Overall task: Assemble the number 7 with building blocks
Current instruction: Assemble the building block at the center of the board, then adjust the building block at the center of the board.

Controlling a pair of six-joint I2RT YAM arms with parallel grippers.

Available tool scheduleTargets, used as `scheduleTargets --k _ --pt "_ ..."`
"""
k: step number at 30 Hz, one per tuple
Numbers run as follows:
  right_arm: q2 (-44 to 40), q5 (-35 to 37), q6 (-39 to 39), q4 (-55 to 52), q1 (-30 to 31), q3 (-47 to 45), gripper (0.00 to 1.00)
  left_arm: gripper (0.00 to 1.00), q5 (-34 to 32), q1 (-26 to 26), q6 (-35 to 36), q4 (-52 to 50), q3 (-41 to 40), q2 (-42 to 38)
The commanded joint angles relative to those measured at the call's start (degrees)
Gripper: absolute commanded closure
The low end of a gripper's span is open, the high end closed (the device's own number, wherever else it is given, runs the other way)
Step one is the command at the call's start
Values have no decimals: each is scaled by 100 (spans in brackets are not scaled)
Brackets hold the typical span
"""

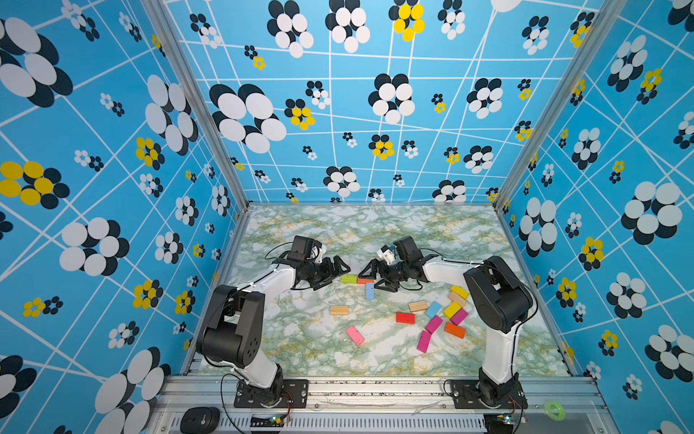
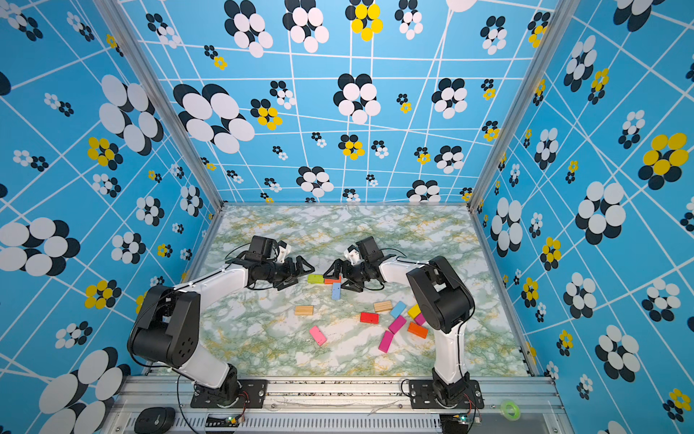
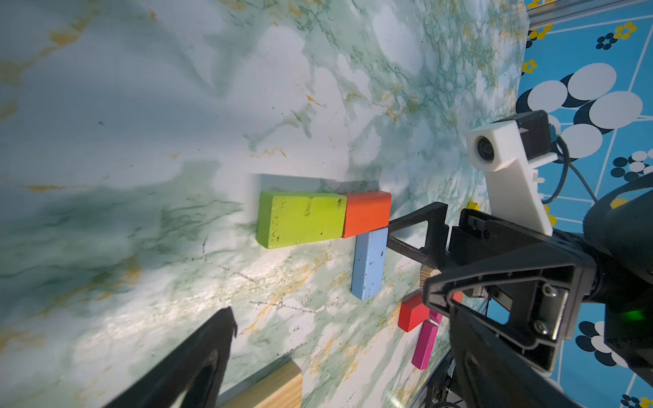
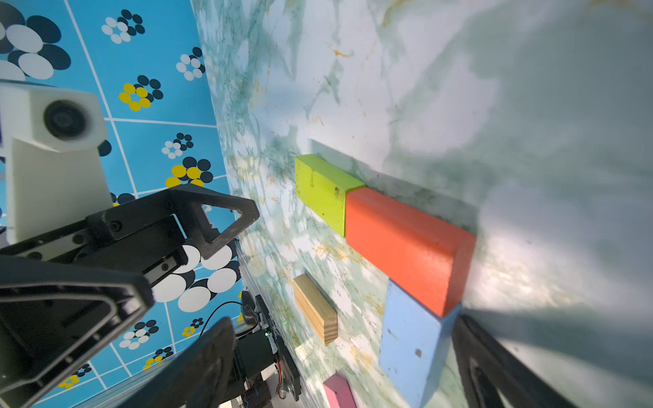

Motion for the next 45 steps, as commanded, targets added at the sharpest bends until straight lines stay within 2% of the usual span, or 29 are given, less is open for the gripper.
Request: scheduleTargets --k 1,10,30,45 --pt "180 114 92 16 -2 -84 1 3 10 53 101 -14 20 10" --pt "25 289 70 37 -35 -263 1 4 135 30 -157 381 -47 194" --pt "-790 294 -129 61 -776 -1009 1 4 234 -165 -394 890 370 1119" --pt "-832 292 -143 60 -851 -1096 1 4 232 -241 -419 941 321 1160"
